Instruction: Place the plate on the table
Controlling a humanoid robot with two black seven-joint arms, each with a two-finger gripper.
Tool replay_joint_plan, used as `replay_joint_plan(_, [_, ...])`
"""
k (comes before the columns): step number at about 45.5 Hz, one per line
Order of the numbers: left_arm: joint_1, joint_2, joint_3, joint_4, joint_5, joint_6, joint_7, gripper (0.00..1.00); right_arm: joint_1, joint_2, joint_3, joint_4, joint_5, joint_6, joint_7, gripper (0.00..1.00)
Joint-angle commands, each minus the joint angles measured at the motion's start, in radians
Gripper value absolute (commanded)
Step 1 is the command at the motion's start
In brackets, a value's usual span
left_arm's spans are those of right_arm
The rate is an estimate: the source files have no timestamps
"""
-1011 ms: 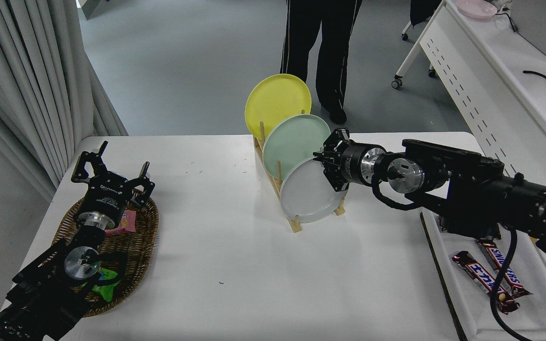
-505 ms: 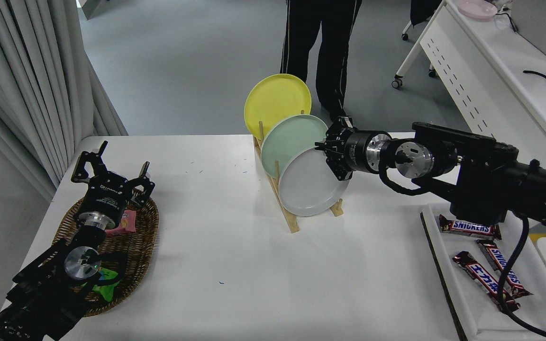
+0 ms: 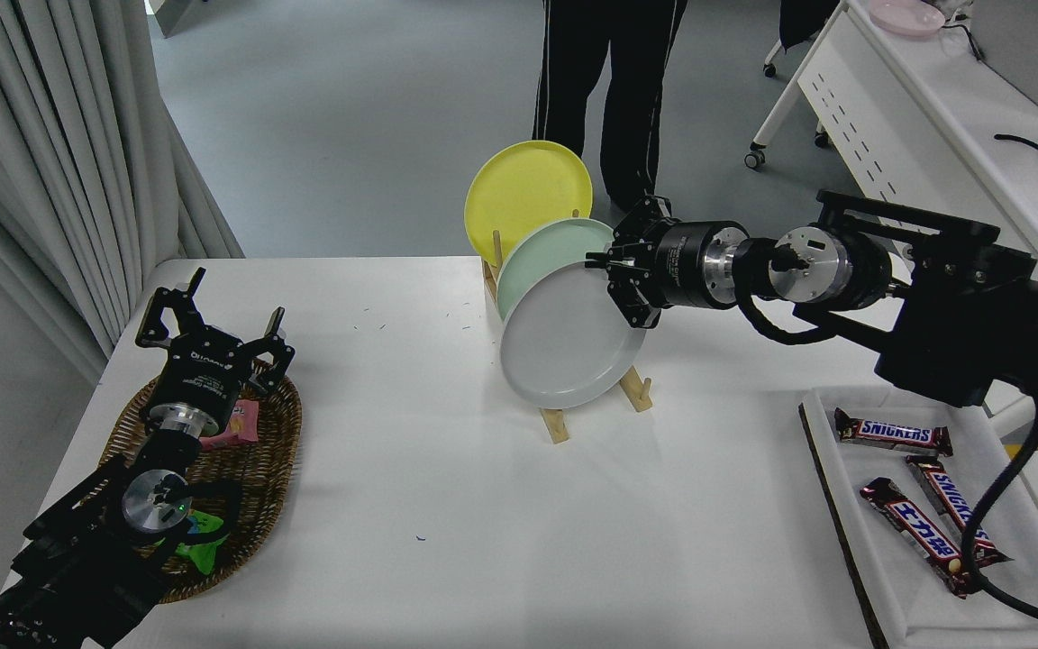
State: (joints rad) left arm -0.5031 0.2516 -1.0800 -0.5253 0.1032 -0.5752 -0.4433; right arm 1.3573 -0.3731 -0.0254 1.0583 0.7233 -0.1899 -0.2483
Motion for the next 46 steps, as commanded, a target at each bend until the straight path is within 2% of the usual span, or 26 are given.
replay_joint_plan(1, [0.000,0.000,0.000,0.001,0.001,0.000,0.000,1.00,-0.021,-0.012,0.048,0.048,0.100,-0.158,-0.072,0.00])
replay_joint_plan(17, [0.000,0.000,0.000,-0.001,0.001,0.000,0.000,1.00,-0.070,0.043,0.076,0.052,0.111,-0.407,-0.101,0.00])
replay_joint_plan(38, [0.000,0.000,0.000,0.001,0.000,0.000,0.000,1.00,-0.274,0.125,0.239,0.002,0.376,-0.494,-0.128,0.00])
replay_joint_plan(46, [0.000,0.000,0.000,0.001,0.001,0.002,0.000,1.00,-0.343,0.137,0.286,-0.011,0.387,-0.533,-0.128,0.00])
